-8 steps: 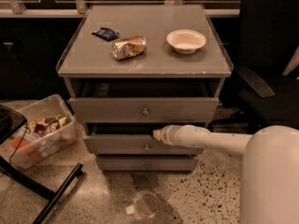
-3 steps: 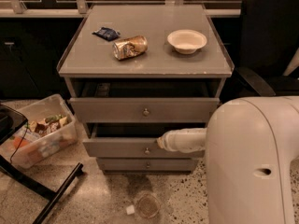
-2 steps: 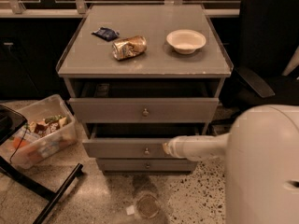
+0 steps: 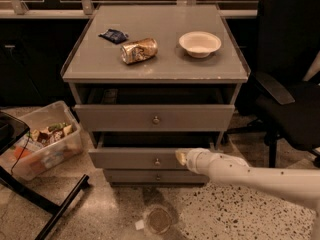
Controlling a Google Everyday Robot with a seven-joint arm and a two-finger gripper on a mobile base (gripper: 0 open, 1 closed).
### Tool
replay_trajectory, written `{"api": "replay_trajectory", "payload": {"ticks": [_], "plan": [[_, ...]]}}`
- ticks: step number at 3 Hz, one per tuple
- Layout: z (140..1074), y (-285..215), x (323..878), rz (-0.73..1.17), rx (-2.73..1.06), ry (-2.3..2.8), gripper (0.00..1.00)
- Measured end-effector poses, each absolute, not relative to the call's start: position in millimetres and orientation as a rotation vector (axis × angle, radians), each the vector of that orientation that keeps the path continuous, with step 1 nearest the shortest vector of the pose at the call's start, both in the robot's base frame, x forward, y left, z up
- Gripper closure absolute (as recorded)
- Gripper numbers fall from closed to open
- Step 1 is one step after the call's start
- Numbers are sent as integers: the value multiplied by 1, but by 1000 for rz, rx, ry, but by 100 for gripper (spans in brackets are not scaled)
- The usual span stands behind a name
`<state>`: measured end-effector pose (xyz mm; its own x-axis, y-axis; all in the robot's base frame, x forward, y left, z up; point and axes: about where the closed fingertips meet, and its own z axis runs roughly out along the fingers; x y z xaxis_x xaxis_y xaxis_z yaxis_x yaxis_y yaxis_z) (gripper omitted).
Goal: Open middle drawer
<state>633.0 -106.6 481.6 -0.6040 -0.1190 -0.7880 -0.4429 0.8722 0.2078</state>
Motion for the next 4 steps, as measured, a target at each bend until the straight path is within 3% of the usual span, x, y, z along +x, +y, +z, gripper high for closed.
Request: {"api": "replay_trajectory", "payload": {"ticks": [4], "plan": [[471, -101, 703, 601, -278, 2144, 100]]}}
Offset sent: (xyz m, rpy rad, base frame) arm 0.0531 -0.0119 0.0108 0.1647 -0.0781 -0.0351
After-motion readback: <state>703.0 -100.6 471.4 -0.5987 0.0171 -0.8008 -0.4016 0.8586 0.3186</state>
